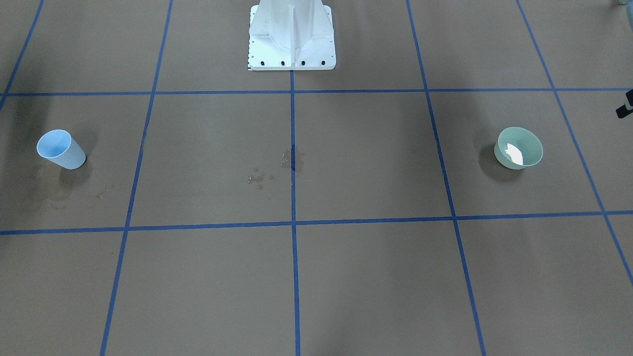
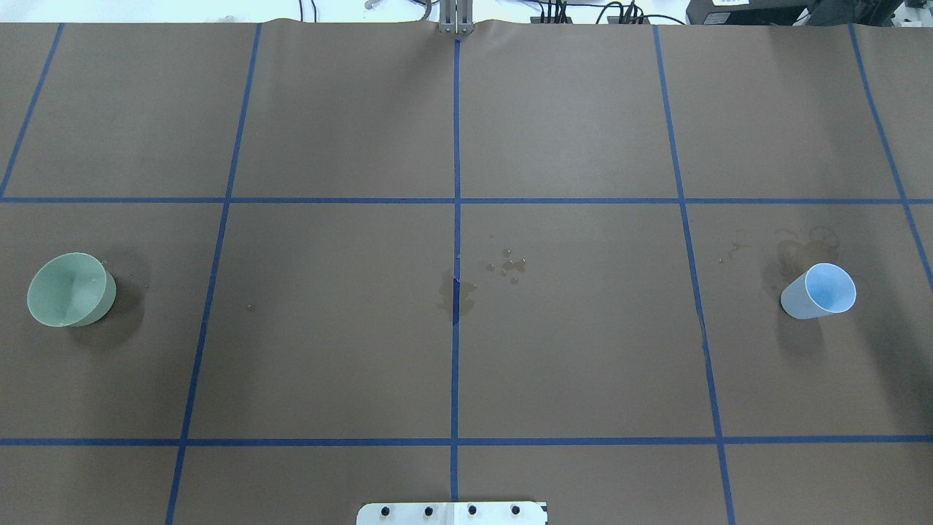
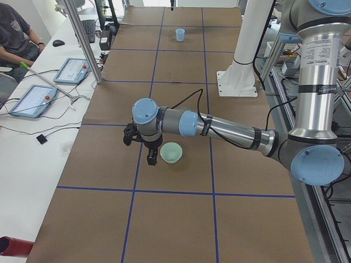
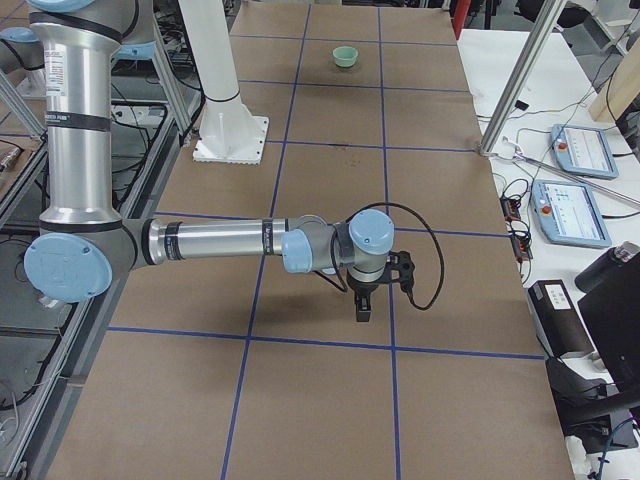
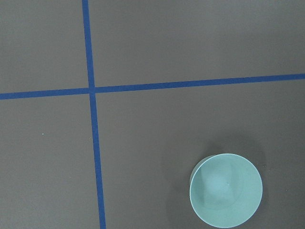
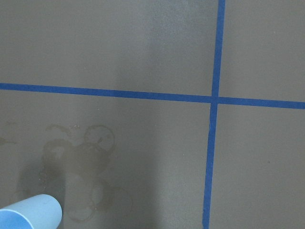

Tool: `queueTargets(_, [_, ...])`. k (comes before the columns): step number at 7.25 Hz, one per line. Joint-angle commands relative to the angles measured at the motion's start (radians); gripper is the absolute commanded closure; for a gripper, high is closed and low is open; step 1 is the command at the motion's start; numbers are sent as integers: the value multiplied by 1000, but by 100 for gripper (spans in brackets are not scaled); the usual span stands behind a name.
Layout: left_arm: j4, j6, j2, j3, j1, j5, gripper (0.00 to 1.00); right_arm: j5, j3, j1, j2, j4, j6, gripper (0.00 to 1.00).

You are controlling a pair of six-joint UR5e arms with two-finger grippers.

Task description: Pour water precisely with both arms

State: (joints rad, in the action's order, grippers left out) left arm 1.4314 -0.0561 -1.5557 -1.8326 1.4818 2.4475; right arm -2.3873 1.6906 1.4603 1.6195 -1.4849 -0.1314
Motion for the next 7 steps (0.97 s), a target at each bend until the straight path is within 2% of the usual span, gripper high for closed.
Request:
queueTargets(1, [0, 1, 0, -1, 0, -4, 0, -1, -2, 0, 0, 0, 0, 0])
queueTargets(5, [0, -7, -9, -5, 0, -22, 0, -1, -26, 0, -1, 0, -2, 0])
queueTargets(7, [0, -7, -10, -5, 0, -27, 0, -4, -25, -5, 0, 44, -10, 0])
